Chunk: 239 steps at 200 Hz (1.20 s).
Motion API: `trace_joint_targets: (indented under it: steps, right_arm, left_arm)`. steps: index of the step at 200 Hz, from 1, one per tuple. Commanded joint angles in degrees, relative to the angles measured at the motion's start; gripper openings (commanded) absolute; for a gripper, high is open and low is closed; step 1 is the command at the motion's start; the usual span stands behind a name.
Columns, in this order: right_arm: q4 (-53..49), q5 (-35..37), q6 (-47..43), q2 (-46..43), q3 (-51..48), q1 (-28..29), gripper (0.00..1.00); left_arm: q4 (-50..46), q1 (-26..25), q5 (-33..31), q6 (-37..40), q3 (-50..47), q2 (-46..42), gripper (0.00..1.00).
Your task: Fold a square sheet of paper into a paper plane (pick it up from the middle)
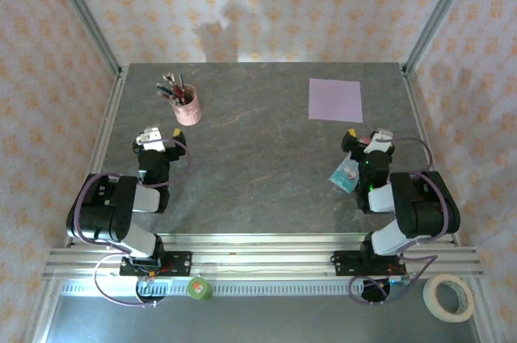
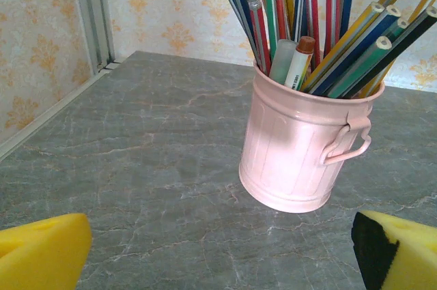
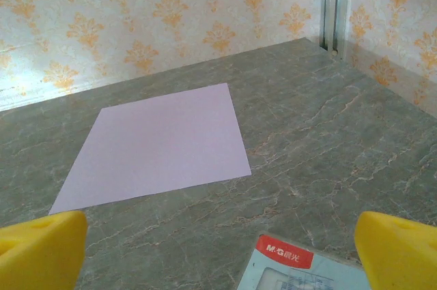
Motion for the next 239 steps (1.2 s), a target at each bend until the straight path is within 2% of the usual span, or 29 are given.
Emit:
trace_joint_targets:
  steps: [1, 187, 208, 227, 239]
  right_arm:
    - [0.96, -0.45, 0.09, -0.27, 0.71, -0.11, 0.99]
    - [0.93, -0.80, 0.11, -0.54, 0.76, -0.10, 1.00]
    - [-5.30, -1.57, -0.70, -4.84, 2.71, 0.17, 0.99]
    - [-18.47, -0.29, -0.72, -9.96, 7.68, 1.23, 0.99]
    - [-26.29, 0.98, 3.96, -11.86, 11.89, 1.56, 0.99]
  left_arm:
    - [0.61, -0.51, 0.24, 1.32, 1.06, 0.16, 0.99]
    - [1.19, -0.48, -0.13, 1.09, 0.50, -0.38, 0.99]
    - [-1.45, -0.49, -1.77, 0.51, -0.02, -5.01, 0.99]
    - [-11.51, -0.50, -4.42, -1.81, 1.65, -12.98, 0.99]
    - [-17.58, -0.51, -4.69, -4.46, 2.67, -17.89, 0.99]
